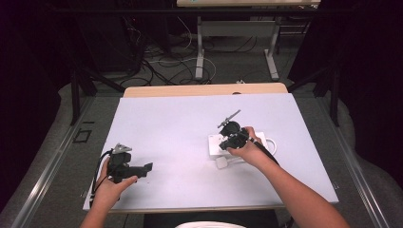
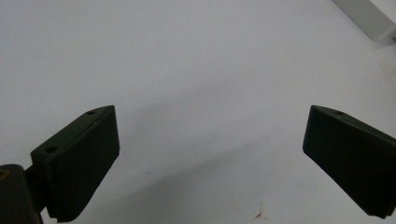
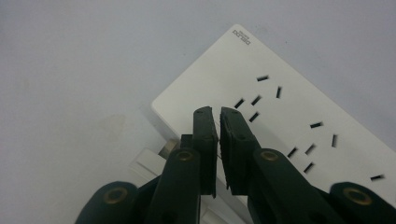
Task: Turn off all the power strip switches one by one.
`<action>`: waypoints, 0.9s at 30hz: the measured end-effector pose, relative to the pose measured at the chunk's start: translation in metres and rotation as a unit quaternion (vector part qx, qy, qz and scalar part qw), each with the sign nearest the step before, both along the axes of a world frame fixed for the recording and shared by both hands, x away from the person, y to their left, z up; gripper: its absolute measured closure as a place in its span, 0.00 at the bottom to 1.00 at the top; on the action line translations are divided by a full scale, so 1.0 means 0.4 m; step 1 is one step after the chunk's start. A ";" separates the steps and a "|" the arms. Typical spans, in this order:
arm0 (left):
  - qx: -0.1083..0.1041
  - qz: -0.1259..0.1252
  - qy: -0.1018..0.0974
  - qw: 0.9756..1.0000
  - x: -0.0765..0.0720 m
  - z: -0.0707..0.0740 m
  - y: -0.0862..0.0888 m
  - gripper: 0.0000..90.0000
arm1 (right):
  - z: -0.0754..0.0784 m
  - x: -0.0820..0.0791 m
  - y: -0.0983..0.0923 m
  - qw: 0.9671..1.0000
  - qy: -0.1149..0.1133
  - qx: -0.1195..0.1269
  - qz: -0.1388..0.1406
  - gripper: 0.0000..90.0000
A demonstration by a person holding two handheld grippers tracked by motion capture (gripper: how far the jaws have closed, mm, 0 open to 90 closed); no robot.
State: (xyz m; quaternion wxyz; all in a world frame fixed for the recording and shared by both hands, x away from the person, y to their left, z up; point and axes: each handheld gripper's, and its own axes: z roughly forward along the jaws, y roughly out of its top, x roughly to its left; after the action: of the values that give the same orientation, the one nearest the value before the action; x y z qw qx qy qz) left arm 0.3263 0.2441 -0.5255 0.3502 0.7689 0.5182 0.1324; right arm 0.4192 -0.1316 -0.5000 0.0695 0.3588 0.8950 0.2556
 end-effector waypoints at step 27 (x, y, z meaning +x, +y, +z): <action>0.002 -0.003 -0.001 1.000 0.000 0.000 0.002 0.04 | -0.021 0.005 0.035 1.000 0.010 -0.021 0.008 0.94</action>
State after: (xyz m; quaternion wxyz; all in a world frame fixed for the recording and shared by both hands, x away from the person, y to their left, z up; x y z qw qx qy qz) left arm 0.3262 0.2449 -0.5255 0.3491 0.7712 0.5155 0.1330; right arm 0.4212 -0.1178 -0.5085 0.0663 0.3525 0.9038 0.2335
